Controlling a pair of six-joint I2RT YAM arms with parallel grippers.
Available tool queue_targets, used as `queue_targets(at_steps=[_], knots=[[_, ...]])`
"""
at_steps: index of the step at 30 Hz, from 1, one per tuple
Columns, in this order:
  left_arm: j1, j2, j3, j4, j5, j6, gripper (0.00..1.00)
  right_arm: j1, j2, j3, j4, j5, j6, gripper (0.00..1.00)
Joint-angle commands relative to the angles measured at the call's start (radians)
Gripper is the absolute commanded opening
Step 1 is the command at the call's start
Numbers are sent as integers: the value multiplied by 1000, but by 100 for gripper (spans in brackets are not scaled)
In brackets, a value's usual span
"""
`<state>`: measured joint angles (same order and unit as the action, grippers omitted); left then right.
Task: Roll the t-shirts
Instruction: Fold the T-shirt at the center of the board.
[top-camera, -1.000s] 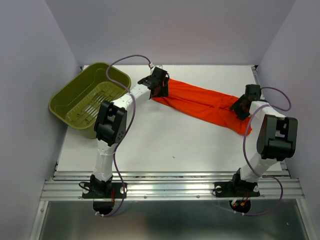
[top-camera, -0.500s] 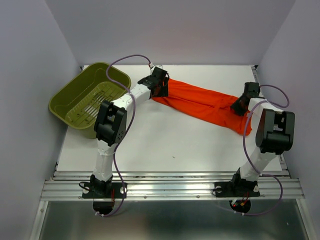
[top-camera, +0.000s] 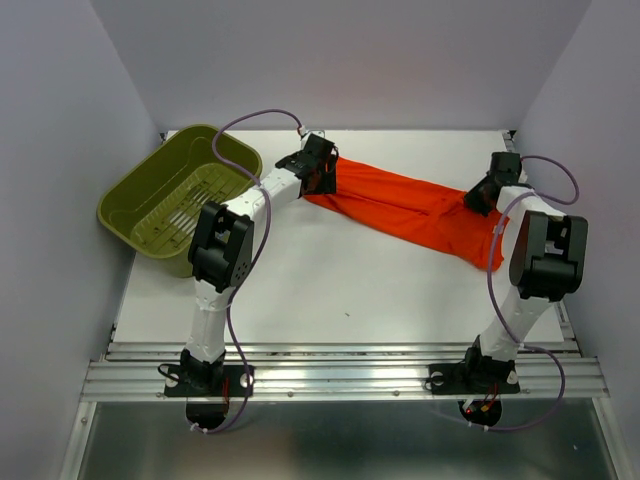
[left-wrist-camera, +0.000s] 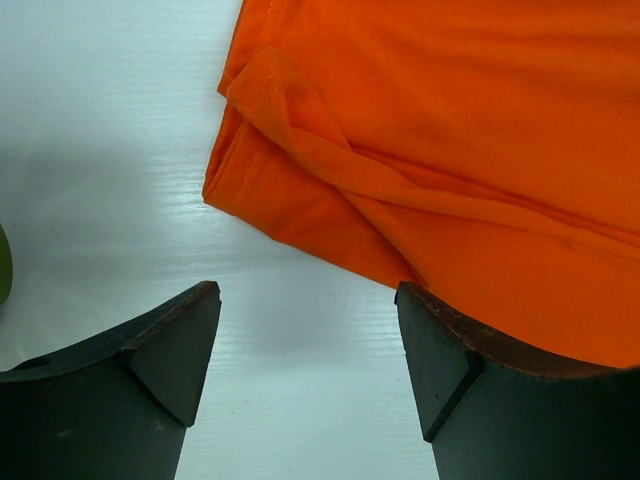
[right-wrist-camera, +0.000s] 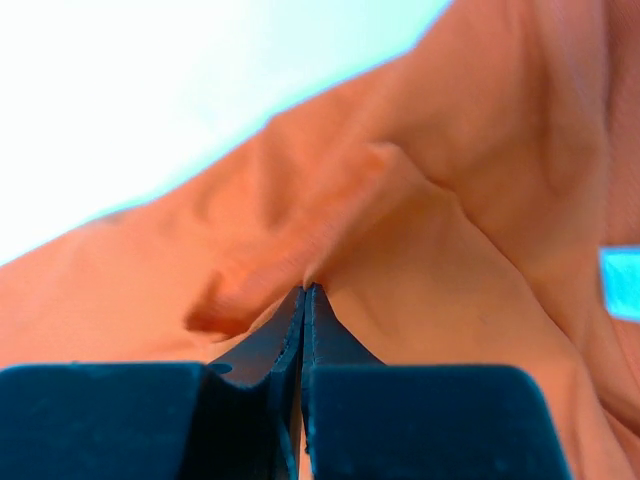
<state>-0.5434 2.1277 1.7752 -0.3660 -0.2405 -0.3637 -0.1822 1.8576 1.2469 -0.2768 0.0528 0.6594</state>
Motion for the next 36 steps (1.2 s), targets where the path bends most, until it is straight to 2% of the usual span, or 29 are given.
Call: queue_targets(at_steps=[1, 6, 8, 9, 11, 16, 21, 25, 30, 36], knots=[[-6, -68, 20, -7, -16, 12, 82, 1, 35, 77, 71, -37, 12, 1], [-7, -68, 16, -7, -14, 11, 82, 1, 95, 120, 103, -44, 31, 1], [-6, -64, 16, -7, -11, 11, 82, 1, 117, 147, 103, -79, 31, 18], [-7, -64, 16, -8, -10, 11, 82, 1, 123, 154, 103, -80, 31, 20], [-9, -63, 16, -10, -11, 12, 82, 1, 129, 167, 103, -88, 26, 30], [-12, -55, 23, -10, -6, 11, 82, 1, 88, 189, 68, -45, -13, 34], [-12, -49, 30, -8, -8, 17, 82, -8, -9, 143, 25, 39, -43, 48], [-4, -40, 39, -19, -19, 16, 82, -33, -95, 73, -13, 55, -46, 51], [5, 1, 85, -31, -26, 22, 74, -43, -198, -30, -35, 18, -47, 51], [11, 106, 248, -59, -32, 43, 70, -43, -225, -78, -41, -1, -60, 51]])
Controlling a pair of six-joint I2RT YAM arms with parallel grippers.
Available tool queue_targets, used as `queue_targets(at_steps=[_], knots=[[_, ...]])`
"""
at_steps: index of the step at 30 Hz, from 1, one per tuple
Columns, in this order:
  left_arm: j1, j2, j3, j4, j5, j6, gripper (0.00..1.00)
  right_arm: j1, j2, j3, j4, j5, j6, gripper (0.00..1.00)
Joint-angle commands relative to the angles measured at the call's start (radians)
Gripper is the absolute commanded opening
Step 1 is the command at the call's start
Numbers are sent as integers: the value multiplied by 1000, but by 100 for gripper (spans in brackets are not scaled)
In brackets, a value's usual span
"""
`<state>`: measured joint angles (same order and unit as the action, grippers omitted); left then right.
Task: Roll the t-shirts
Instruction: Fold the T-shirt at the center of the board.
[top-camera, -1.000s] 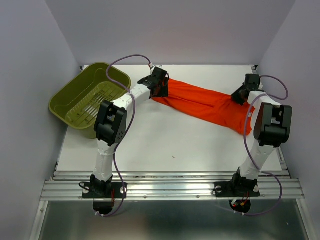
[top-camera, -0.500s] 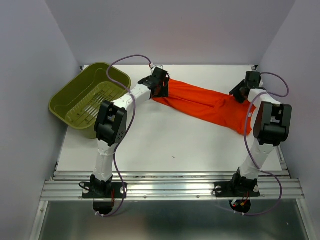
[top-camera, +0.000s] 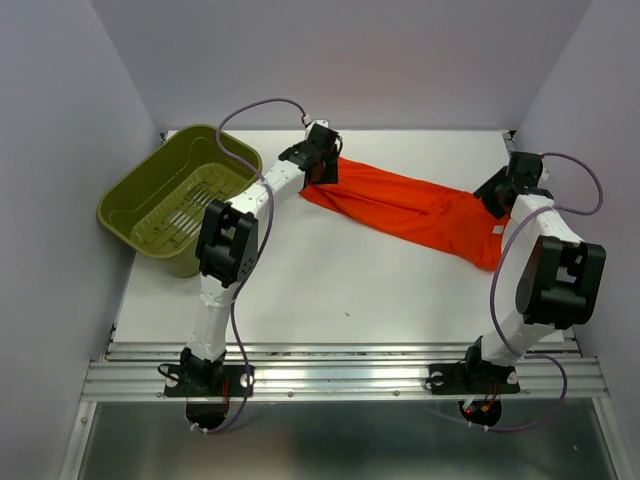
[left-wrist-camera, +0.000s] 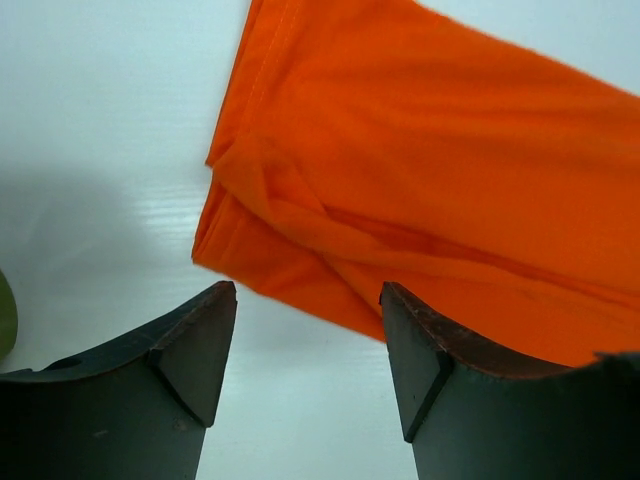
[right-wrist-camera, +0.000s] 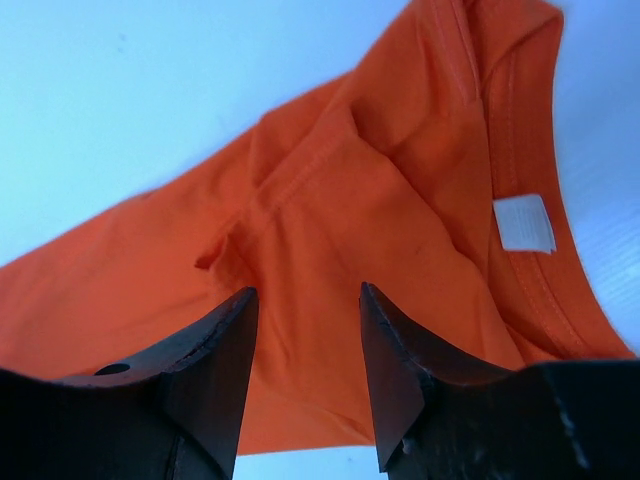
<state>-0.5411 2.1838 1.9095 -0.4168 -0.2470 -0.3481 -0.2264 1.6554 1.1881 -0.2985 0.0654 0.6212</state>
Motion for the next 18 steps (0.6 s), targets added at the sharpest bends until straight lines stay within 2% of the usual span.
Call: queue_targets(at_steps=[1, 7, 9, 16, 18], knots=[[10, 63, 132, -11, -26, 29, 69, 1, -23, -19, -18, -22, -20, 51], [23, 172, 263, -43, -48, 21, 72, 1, -26, -16, -24, -47, -18, 50], [27, 188, 263, -40, -49, 12, 68, 1, -25, -18, -24, -56, -17, 50], [29, 214, 238, -28, -63, -2, 67, 1, -16, -18, -22, -56, -18, 50], [30, 223, 244, -27, -63, -3, 60, 1, -14, -16, -24, -58, -17, 50]])
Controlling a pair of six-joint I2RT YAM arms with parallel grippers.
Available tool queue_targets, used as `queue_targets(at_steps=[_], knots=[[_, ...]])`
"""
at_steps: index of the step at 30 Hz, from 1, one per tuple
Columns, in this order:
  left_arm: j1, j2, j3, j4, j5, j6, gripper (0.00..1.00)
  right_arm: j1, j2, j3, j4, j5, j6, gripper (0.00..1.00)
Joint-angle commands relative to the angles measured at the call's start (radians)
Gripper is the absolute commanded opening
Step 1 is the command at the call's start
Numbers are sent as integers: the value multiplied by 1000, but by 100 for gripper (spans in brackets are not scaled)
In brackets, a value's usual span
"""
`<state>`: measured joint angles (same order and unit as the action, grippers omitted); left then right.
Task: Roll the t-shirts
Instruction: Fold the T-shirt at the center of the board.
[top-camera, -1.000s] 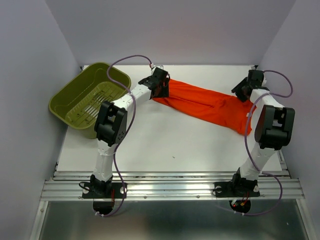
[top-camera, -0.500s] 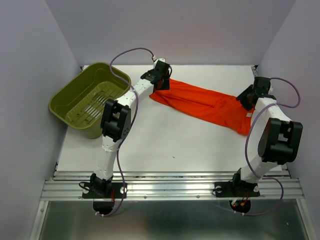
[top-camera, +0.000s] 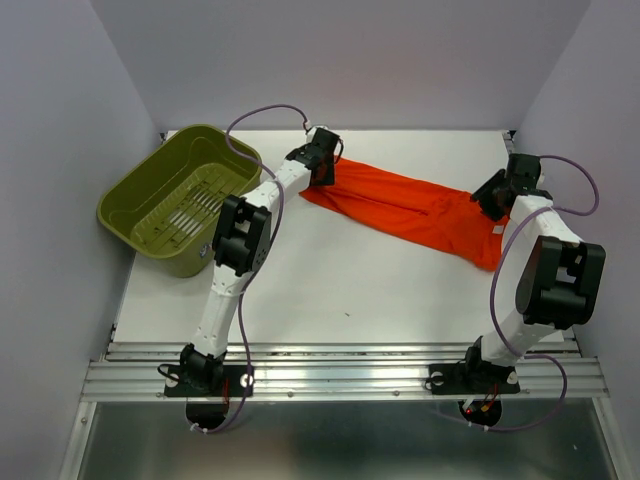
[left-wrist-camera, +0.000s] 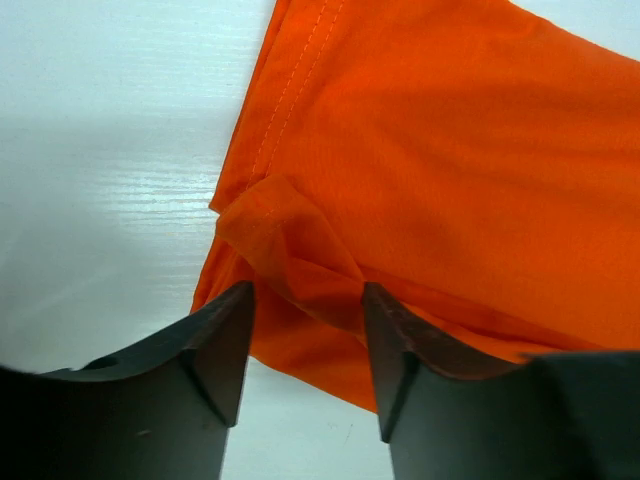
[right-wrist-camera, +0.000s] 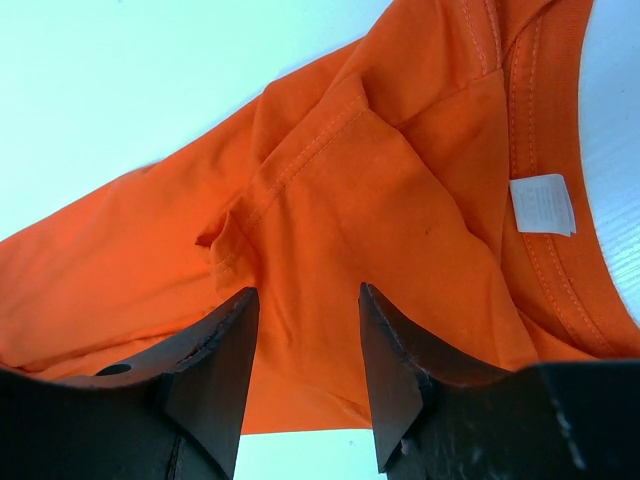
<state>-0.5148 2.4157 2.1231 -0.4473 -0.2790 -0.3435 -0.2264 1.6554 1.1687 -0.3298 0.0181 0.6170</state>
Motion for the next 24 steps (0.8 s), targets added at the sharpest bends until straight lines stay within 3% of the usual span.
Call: queue_targets(at_steps=[1, 6, 7, 17, 24], knots=[[4, -10, 31, 5, -29, -8, 56, 1, -13, 2, 8, -9, -13, 50], [2, -17, 40, 21, -29, -3, 14, 1, -14, -3, 9, -9, -13, 50], [4, -17, 43, 21, -29, -2, 0, 1, -16, -3, 9, -10, -11, 50], [6, -33, 84, 32, -14, -15, 0, 1, -9, -7, 9, -41, -8, 50], [16, 57, 193, 7, 6, -66, 0, 1, -9, -18, 11, -44, -8, 50]])
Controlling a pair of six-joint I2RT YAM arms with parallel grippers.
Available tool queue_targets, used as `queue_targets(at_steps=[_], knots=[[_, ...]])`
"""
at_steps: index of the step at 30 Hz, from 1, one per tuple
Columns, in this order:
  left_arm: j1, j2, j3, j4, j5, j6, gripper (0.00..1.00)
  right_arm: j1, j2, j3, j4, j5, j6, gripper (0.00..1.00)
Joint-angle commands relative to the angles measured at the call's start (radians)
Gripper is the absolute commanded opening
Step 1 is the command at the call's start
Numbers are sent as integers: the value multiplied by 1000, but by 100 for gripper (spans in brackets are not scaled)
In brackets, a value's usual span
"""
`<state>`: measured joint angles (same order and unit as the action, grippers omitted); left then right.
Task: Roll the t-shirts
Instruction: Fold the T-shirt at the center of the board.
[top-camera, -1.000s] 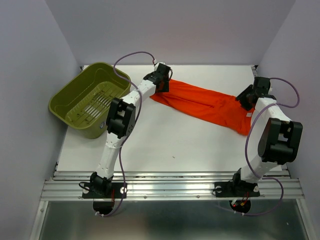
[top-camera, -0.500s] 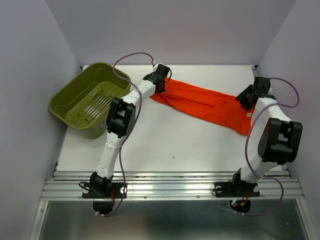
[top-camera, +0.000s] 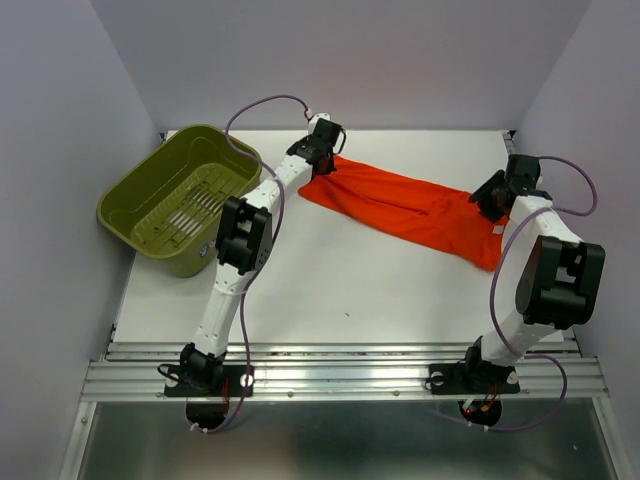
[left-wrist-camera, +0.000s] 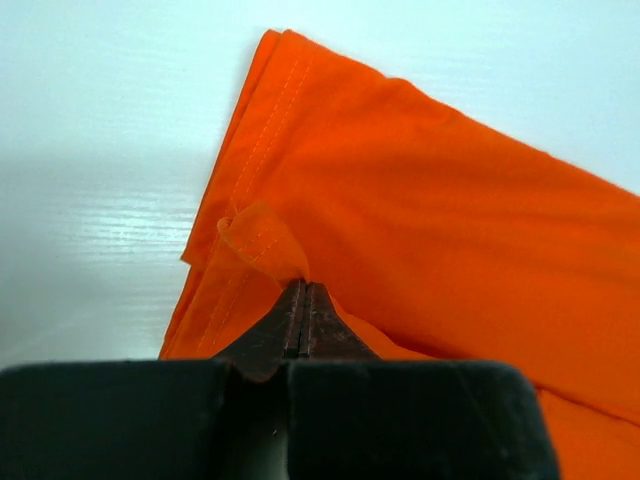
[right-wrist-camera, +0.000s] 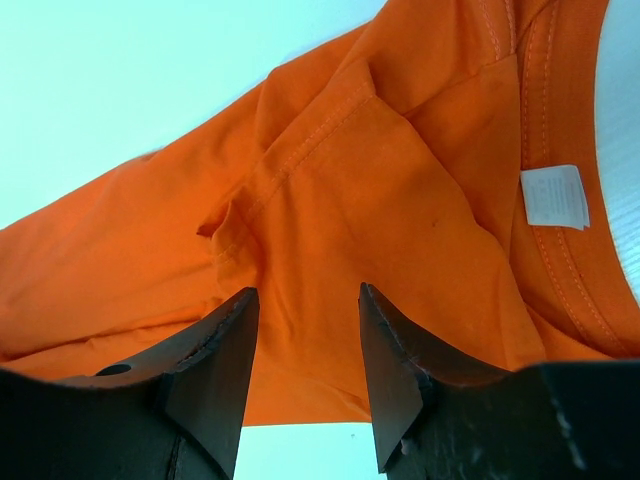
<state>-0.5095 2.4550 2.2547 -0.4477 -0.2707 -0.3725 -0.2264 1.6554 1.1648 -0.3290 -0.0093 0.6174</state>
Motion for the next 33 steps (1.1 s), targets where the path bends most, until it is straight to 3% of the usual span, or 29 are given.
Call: queue_targets(at_steps=[1, 3, 4, 5, 6, 8, 15, 24, 26, 29, 33], knots=[[15, 22, 62, 13, 4, -51, 2, 1, -11, -16, 8, -18, -8, 50], [29, 32, 65, 32, 7, -85, 12, 1, -13, -22, 10, -20, -11, 50], [31, 33, 65, 38, 10, -89, 22, 1, -14, -25, 8, -18, -11, 50], [34, 35, 68, 44, 13, -91, 52, 1, -17, -28, 8, -18, -13, 50], [37, 35, 77, 46, 16, -88, 65, 1, -22, -34, 8, -20, -16, 50], [39, 27, 85, 43, 10, -79, 74, 1, -23, -39, 8, -18, -16, 50], [34, -109, -27, 55, -100, -42, 71, 1, -23, -51, 10, -34, -11, 50], [16, -206, -233, 81, -81, -39, 49, 12, -29, -71, 5, -49, -10, 50], [16, -197, -248, 81, -68, -37, 49, 21, -31, -77, -4, -46, -7, 50], [17, -174, -245, 80, -62, -28, 57, 21, -52, -102, -25, -23, -10, 49], [16, -137, -224, 75, -73, -11, 57, 21, -94, -135, -74, 64, -8, 50]])
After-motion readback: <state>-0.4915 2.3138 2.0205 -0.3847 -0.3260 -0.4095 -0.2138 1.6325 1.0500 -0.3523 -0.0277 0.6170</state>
